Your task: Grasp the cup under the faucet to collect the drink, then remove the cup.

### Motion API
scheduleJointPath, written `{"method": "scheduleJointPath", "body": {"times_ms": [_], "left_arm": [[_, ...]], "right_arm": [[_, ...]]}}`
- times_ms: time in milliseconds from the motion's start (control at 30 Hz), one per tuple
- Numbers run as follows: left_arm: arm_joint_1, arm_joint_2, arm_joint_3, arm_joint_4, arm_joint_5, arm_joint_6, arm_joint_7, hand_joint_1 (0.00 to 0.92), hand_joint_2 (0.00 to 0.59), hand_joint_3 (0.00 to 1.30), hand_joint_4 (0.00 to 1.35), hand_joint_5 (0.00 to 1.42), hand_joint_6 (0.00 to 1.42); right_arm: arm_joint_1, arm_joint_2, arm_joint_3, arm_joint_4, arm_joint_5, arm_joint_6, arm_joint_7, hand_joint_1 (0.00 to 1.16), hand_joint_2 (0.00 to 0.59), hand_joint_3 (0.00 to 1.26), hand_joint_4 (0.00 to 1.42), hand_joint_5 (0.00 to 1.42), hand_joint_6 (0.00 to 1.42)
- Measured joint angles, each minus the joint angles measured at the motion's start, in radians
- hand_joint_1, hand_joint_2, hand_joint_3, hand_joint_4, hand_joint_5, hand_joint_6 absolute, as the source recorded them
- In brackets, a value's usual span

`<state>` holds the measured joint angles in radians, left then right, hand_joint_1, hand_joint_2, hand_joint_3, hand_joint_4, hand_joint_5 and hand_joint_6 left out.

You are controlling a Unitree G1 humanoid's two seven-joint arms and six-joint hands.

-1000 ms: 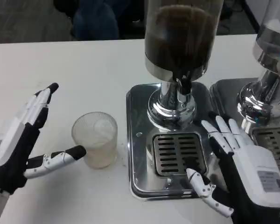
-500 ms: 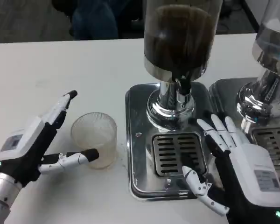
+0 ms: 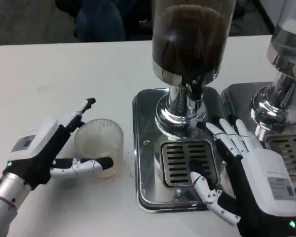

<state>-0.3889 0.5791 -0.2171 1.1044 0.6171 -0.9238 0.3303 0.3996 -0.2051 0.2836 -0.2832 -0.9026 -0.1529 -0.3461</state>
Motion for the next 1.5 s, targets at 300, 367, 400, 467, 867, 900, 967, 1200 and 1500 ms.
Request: {"method": "scheduleJointPath", "body": {"times_ms": [300, 367, 400, 467, 867, 900, 967, 1200, 1500], "left_arm": [[-0.021, -0.009, -0.025, 0.025, -0.022, 0.0, -0.014, 0.308, 0.034, 0.13, 0.16, 0.4, 0.35], [-0.025, -0.009, -0.031, 0.025, -0.022, 0.0, -0.014, 0.312, 0.035, 0.14, 0.17, 0.41, 0.37], [-0.027, -0.011, -0.033, 0.025, -0.022, 0.0, -0.014, 0.316, 0.037, 0.16, 0.18, 0.42, 0.38], [-0.031, -0.015, -0.036, 0.026, -0.023, 0.001, -0.014, 0.319, 0.039, 0.2, 0.22, 0.45, 0.41], [-0.037, -0.049, -0.037, 0.044, -0.051, 0.001, 0.009, 0.374, 0.076, 0.43, 0.48, 0.75, 0.88], [-0.037, -0.052, -0.037, 0.044, -0.054, 0.001, 0.013, 0.381, 0.079, 0.45, 0.5, 0.76, 0.91], [-0.035, -0.057, -0.038, 0.045, -0.055, 0.002, 0.026, 0.39, 0.083, 0.49, 0.53, 0.81, 0.97], [-0.015, -0.069, -0.038, 0.045, -0.055, 0.012, 0.11, 0.421, 0.078, 0.6, 0.64, 0.93, 1.13], [-0.004, -0.069, -0.043, 0.045, -0.03, 0.03, 0.182, 0.437, 0.059, 0.67, 0.72, 0.99, 1.22]], "right_arm": [[-0.005, 0.0, 0.001, 0.0, 0.025, -0.007, 0.0, 0.24, 0.453, 0.22, 0.13, 0.04, 0.08], [-0.009, -0.001, 0.001, 0.0, 0.03, -0.01, 0.0, 0.24, 0.45, 0.22, 0.13, 0.04, 0.08], [-0.011, -0.001, 0.001, 0.0, 0.034, -0.012, 0.0, 0.23, 0.446, 0.22, 0.13, 0.05, 0.09], [-0.013, -0.002, 0.0, 0.0, 0.038, -0.015, 0.0, 0.23, 0.444, 0.23, 0.13, 0.05, 0.09], [-0.015, -0.006, -0.005, 0.001, 0.067, -0.03, 0.0, 0.24, 0.453, 0.24, 0.18, 0.06, 0.09], [-0.016, -0.007, -0.005, 0.001, 0.068, -0.032, 0.0, 0.24, 0.453, 0.24, 0.18, 0.06, 0.09], [-0.018, -0.007, -0.005, 0.002, 0.07, -0.035, 0.0, 0.24, 0.453, 0.25, 0.18, 0.07, 0.1], [-0.032, -0.017, -0.011, 0.006, 0.097, -0.044, 0.003, 0.24, 0.453, 0.25, 0.21, 0.07, 0.1], [-0.046, -0.036, -0.014, 0.017, 0.113, -0.049, 0.005, 0.24, 0.453, 0.25, 0.22, 0.09, 0.11]]}}
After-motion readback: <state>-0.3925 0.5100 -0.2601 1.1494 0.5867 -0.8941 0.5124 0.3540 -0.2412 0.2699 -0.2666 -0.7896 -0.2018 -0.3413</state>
